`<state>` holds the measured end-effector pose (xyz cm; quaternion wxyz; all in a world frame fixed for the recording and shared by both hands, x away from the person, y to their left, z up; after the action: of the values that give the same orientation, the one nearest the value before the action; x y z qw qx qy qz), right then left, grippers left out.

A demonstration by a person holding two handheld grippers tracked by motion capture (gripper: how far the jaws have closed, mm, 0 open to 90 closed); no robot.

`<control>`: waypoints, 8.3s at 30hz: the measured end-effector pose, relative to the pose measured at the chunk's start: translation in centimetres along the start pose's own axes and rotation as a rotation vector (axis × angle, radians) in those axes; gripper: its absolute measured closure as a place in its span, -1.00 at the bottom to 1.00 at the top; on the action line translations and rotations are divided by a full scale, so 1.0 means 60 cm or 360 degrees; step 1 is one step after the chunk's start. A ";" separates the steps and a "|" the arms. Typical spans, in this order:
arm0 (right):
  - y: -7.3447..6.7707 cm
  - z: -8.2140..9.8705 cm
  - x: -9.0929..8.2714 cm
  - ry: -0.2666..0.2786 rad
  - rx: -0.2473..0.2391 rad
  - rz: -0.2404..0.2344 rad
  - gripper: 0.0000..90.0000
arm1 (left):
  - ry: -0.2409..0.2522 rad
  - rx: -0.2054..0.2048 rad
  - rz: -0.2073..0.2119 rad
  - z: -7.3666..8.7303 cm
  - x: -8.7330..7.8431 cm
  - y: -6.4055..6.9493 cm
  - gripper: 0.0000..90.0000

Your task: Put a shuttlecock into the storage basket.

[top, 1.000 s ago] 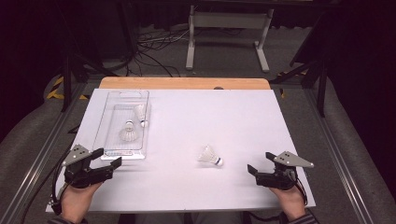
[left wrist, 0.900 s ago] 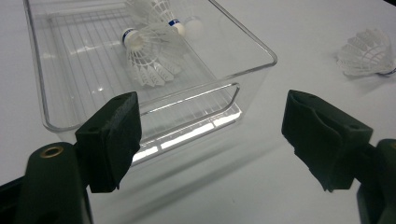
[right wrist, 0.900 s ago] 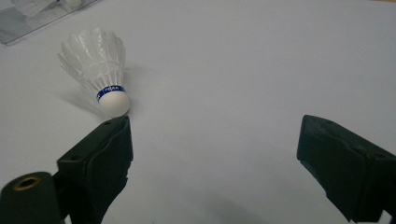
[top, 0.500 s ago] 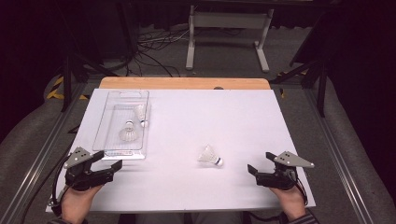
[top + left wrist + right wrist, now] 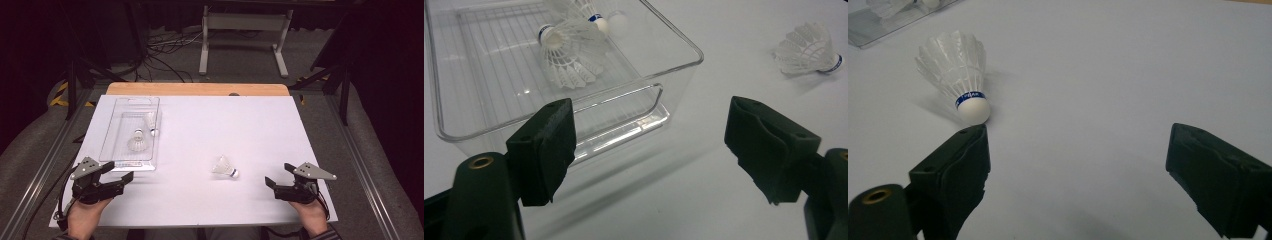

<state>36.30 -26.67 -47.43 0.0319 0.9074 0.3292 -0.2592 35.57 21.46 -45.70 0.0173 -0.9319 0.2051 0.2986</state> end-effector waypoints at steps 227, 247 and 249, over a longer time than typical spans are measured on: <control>-0.003 0.000 0.000 -0.0003 -0.0016 -0.0019 -0.76 | -0.0524 0.0531 0.0406 -0.089 0.170 0.267 -0.32; -0.003 0.000 0.000 -0.0002 -0.0019 -0.0018 -0.76 | -0.0593 0.0528 0.0468 -0.098 0.188 0.296 -0.21; -0.002 0.000 -0.001 0.0000 -0.0017 -0.0015 -0.76 | -0.0597 0.0527 0.0471 -0.098 0.190 0.298 -0.20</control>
<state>36.21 -26.58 -47.37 0.0354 0.9057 0.3348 -0.2576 40.22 -0.05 -45.67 0.1632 -0.8049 0.3779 0.4274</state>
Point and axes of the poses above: each handheld gripper's, and its own axes: x roughly forward along the jaws, z roughly out of its underside, y roughly to its right, the point moved 8 cm from there along x, roughly forward along the jaws, and after that the axes turned 8 degrees about -z, right-handed, at the moved point
